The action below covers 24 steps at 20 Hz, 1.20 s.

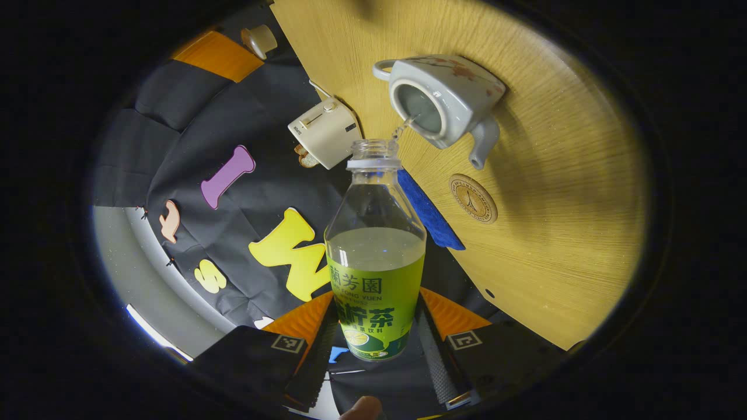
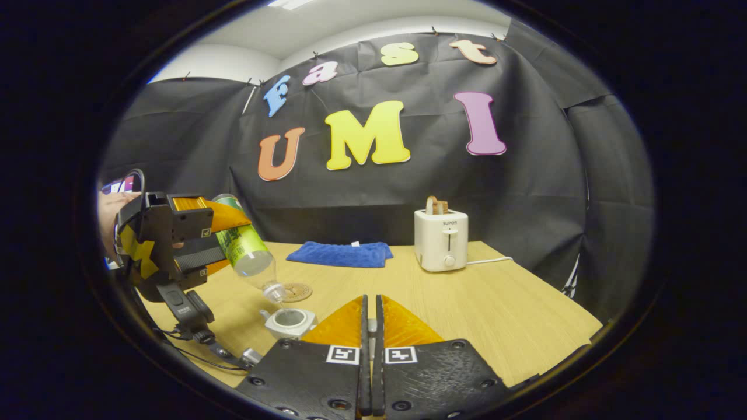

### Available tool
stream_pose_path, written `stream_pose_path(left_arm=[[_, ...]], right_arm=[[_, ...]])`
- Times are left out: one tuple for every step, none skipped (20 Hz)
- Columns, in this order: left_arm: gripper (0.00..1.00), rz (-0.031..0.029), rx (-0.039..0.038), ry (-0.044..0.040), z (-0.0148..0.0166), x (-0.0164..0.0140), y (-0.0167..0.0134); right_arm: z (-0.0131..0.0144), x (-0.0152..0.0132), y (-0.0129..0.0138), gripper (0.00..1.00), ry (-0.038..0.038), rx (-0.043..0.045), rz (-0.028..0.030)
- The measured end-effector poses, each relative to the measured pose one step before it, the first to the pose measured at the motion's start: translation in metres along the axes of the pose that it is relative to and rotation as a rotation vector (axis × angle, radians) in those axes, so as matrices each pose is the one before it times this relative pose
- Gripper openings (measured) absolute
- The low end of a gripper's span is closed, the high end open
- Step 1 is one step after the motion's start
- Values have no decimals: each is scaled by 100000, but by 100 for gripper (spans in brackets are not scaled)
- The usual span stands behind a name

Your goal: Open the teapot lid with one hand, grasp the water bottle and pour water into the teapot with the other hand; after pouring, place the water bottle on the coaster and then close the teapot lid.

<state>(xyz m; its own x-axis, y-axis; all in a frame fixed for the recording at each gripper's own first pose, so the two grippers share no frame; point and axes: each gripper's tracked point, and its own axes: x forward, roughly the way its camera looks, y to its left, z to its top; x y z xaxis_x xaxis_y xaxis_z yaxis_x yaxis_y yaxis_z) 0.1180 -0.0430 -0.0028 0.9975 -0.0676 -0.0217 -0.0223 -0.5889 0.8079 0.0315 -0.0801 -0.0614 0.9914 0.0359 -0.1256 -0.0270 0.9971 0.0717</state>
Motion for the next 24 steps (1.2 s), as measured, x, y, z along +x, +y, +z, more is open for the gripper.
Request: stream_pose_path(left_arm=[[74,24,-421,-430,18,76,82],[74,-82,-706,255,-182,-23,-80],[74,-255,-1225,237,-109,88,-122],[74,-544,-1282,-217,-65,-57,-206],[76,-560,-1283,211,-106,15,-231],[74,-527,-1304,-216,-68,-11,-186],[70,-566,-1945,-178,-17,-14,-198],[74,-1010,-2784,124,-72,33,-377],[74,-1154,-3306,-295,12,71,-371],[74,-582,-3258,155,4,137,-214],[74,-181,-3104,83,55,40,-96],[74,165,-2529,-1040,192,113,-165],[74,-236,-3268,-491,43,77,-131],[73,-1358,-4818,-943,180,-152,-528],[74,-2223,-6057,-648,-111,92,-795],[73,-2508,-6467,-465,14,5,-924],[74,-1895,-5333,423,-246,-132,-599],[74,-1323,-2855,-94,75,-236,-427],[74,-544,-2307,-31,-56,-68,-182],[74,-716,-4445,-513,-9,-3,-187],[73,-1738,-7288,-204,-485,66,-637],[74,-2367,-9277,-877,-220,161,-574],[74,-1730,-9729,-749,-199,111,-227],[74,-1056,-9663,-548,16,-44,-212]], right_arm=[[48,-7,-51,1,-146,-1,-93],[-7,10,28,1,-6,41,-4],[51,-1,-54,1,-112,17,-110],[-19,4,4,1,-72,18,-96],[53,-39,-28,1,-46,56,-57],[-9,-21,35,1,-21,83,58],[115,23,14,1,-42,51,27],[14,0,-63,1,-45,-21,-59],[83,-59,-30,1,-46,41,-54],[-31,-57,-23,1,17,130,-80],[26,-97,-57,1,77,73,-107],[58,53,4,1,-15,132,-24],[171,-22,3,1,-18,-3,-42],[-27,-168,-82,1,-174,129,-127],[215,-8,8,1,-170,22,-63],[104,74,-66,1,-230,-93,-172],[106,-40,49,1,-123,-42,-11],[-16,24,146,1,165,-40,279],[13,98,166,1,301,138,357],[-27,49,98,1,208,50,253],[67,-15,139,1,71,60,71],[-115,-7,26,1,48,220,198],[25,-56,60,1,123,348,268],[8,42,98,1,189,341,193]])
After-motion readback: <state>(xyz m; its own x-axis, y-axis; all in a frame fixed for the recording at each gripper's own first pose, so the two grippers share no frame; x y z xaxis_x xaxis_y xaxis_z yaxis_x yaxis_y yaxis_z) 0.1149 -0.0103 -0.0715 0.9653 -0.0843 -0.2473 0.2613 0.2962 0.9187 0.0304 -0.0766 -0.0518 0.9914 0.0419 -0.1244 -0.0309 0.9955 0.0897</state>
